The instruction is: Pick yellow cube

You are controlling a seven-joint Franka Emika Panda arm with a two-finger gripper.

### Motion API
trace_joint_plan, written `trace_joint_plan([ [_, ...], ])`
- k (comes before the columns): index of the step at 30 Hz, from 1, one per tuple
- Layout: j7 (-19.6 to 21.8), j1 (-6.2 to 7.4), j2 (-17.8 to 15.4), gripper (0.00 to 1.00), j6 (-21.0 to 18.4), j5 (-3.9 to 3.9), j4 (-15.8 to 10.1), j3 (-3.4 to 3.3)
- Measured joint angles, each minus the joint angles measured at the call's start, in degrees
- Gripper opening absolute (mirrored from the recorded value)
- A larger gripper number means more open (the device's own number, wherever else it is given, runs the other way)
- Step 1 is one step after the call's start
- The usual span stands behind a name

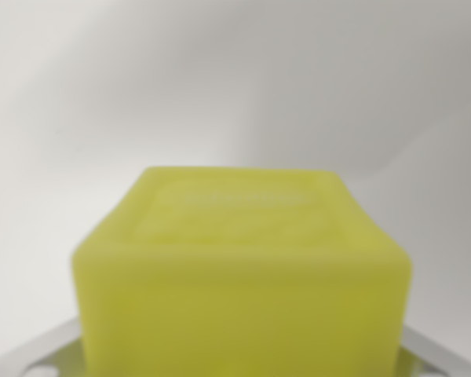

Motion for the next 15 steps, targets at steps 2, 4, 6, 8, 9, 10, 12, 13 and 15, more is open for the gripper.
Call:
trace_joint_plan([
  [2, 0.01, 0.0, -0.53, 0.0, -0.45, -0.01, -0.07, 0.0],
  [4, 0.01, 0.0, -1.2, 0.0, -1.05, -0.01, -0.16, 0.0],
  [6, 0.02, 0.0, -1.9, 0.0, -1.66, -0.02, -0.24, 0.0],
  [8, 0.02, 0.0, -2.56, 0.0, -2.27, -0.03, -0.3, 0.0],
  [9, 0.02, -0.01, -2.89, 0.0, -2.58, -0.03, -0.33, 0.0],
  [10, 0.03, 0.0, -3.24, 0.0, -2.89, -0.03, -0.35, 0.0],
  [12, 0.03, -0.01, -3.91, 0.0, -3.51, -0.04, -0.4, 0.0],
  [13, 0.04, -0.01, -4.22, 0.0, -3.83, -0.04, -0.42, 0.0],
  [15, 0.04, -0.01, -4.88, 0.0, -4.44, -0.05, -0.44, 0.0],
])
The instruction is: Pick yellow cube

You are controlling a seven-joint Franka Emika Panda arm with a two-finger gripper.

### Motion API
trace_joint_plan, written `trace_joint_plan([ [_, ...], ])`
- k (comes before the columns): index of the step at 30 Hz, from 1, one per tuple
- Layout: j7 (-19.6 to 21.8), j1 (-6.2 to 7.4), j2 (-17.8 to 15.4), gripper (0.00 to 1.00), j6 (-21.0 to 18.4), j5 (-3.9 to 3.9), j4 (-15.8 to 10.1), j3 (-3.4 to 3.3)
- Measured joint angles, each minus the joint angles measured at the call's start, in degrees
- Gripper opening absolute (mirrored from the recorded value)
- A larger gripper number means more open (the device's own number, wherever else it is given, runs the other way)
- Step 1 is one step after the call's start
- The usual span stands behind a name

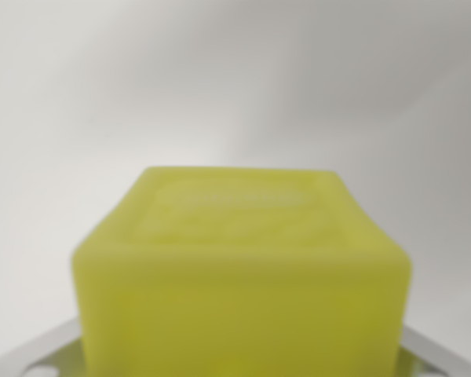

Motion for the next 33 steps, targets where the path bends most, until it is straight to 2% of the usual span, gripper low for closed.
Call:
trace_joint_plan([
  [33, 0.06, -0.01, -9.65, 0.0, -10.96, -0.07, 1.25, 0.0],
])
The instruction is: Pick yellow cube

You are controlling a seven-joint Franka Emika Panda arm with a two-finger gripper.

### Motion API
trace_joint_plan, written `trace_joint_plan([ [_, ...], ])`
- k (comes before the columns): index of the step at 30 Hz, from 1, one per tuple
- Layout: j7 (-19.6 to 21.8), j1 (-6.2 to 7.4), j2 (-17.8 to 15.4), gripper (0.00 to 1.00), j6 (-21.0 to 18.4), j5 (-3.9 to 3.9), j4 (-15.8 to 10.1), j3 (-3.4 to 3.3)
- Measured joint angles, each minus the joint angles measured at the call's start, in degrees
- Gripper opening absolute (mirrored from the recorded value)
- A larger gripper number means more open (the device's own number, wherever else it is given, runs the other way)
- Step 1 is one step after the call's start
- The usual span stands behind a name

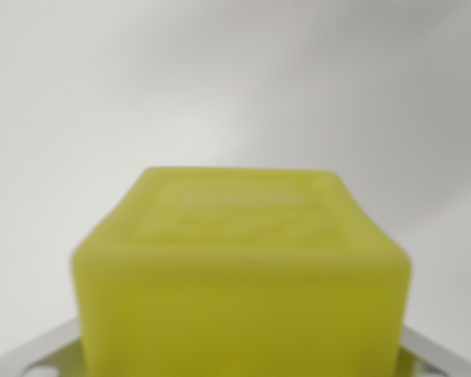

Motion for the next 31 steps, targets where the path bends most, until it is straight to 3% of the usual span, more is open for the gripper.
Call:
trace_joint_plan([
  [24, 0.02, 0.0, -5.46, 0.0, -8.31, -0.03, 2.86, 0.0],
  [31, 0.02, 0.0, -5.78, 0.0, -8.89, -0.03, 3.13, 0.0],
])
